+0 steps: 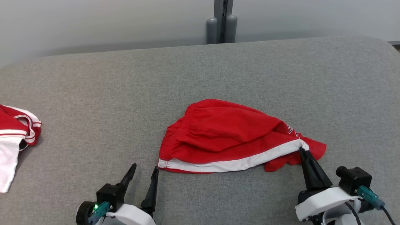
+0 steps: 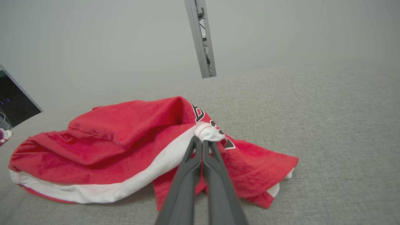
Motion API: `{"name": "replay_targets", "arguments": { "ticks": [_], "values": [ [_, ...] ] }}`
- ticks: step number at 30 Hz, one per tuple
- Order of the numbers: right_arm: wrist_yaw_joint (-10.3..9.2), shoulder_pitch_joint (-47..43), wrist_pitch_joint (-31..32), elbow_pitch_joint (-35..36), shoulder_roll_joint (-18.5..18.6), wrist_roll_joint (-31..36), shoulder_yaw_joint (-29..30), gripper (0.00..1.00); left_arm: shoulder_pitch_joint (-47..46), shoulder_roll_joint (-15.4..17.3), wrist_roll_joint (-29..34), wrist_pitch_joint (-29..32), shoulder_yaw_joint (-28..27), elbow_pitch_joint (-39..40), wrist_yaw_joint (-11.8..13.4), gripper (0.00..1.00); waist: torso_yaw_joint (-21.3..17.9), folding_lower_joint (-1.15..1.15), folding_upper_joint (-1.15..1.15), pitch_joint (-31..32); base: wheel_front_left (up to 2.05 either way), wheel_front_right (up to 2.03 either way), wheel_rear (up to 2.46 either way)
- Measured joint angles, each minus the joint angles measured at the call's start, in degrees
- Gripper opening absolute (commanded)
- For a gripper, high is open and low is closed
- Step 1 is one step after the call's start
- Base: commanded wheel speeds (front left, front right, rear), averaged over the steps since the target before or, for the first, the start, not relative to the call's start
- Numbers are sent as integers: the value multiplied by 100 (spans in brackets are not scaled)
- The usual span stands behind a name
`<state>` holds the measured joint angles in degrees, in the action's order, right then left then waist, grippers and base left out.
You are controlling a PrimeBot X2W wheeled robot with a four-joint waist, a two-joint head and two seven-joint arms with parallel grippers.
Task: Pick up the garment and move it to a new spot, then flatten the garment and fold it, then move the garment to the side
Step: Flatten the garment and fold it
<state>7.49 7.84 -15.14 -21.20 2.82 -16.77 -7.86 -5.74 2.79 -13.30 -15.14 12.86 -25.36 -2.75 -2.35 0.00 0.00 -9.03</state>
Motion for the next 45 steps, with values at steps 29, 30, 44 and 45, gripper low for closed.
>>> {"name": "replay_targets", "arguments": {
  "ticks": [29,30,44,45],
  "values": [
    [0,116,0,-35,16,105,-145,0,-456,1,-380,0,305,-628,-409,0,-282,0,0,-217,0,0,0],
    [0,131,0,-38,16,103,-148,0,-498,1,-386,0,326,-648,-425,0,-282,0,0,-221,0,0,0],
    [0,332,0,372,15,-37,12,0,-656,55,-374,1,147,-140,-468,0,-221,0,0,410,0,0,0],
    [0,408,1,411,24,-51,8,0,-745,102,-376,1,160,-62,-468,0,-212,0,0,474,0,0,0]
  ]
}}
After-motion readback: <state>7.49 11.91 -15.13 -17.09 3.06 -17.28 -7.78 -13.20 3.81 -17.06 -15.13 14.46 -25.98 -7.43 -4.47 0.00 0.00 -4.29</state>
